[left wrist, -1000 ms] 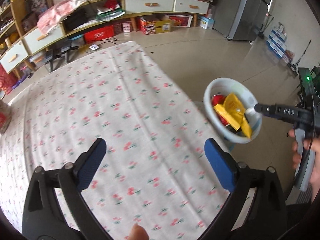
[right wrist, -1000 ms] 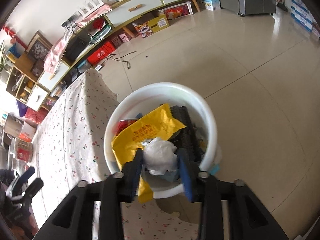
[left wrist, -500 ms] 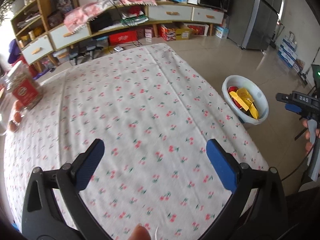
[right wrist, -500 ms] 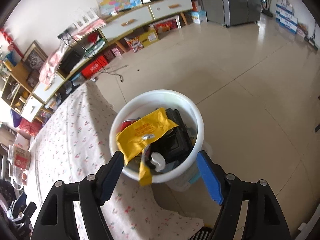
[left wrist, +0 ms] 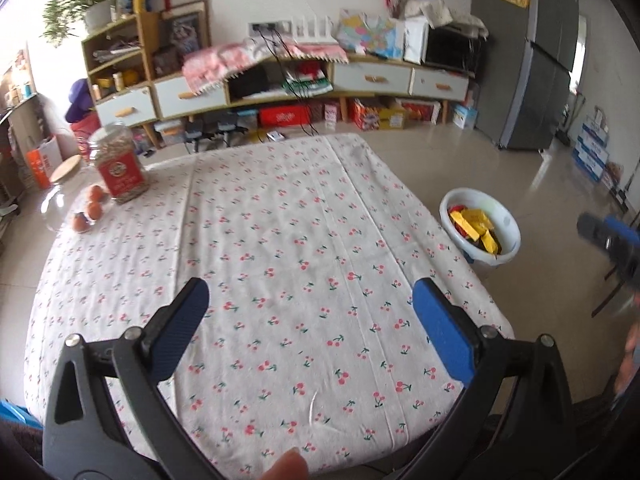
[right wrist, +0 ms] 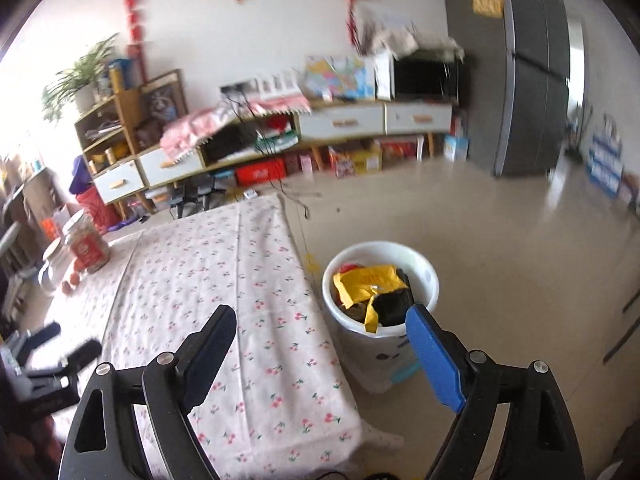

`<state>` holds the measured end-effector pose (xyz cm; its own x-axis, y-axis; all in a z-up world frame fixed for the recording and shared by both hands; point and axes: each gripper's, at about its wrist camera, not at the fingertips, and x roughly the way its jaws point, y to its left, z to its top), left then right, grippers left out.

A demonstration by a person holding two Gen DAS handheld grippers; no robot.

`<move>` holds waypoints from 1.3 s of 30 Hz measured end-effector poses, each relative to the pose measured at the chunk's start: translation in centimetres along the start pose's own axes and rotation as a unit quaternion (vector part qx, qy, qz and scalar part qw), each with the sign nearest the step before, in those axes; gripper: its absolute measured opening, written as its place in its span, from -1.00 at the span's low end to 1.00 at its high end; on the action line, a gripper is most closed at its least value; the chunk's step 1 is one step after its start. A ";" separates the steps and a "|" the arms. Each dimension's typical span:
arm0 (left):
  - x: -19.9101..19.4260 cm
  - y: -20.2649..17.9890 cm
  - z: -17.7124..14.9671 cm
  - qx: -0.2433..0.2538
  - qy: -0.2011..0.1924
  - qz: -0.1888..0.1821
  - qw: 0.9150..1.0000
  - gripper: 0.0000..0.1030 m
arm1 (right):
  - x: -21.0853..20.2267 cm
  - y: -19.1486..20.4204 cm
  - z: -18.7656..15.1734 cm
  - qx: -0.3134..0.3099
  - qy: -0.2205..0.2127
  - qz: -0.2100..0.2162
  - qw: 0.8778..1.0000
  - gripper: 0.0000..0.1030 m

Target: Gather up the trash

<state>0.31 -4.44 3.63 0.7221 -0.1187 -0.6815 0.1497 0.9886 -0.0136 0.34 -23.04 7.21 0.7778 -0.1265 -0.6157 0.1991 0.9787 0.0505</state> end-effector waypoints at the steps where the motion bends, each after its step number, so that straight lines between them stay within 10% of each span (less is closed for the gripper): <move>1: -0.4 0.2 -0.2 -0.005 -0.006 0.003 1.000 0.97 | -0.5 0.5 -0.5 -0.006 -0.007 -0.004 1.000 0.72; 39: -1.5 3.3 -2.2 -0.040 -0.015 0.023 0.999 0.97 | 0.8 3.1 -3.6 -0.037 -0.006 -0.005 0.999 0.72</move>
<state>-1.77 -0.76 2.96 0.7469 -0.0751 -0.6607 0.0627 0.9971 -0.0425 -0.54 -19.48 4.09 0.7830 -0.1370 -0.6068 0.1622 0.9867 -0.0136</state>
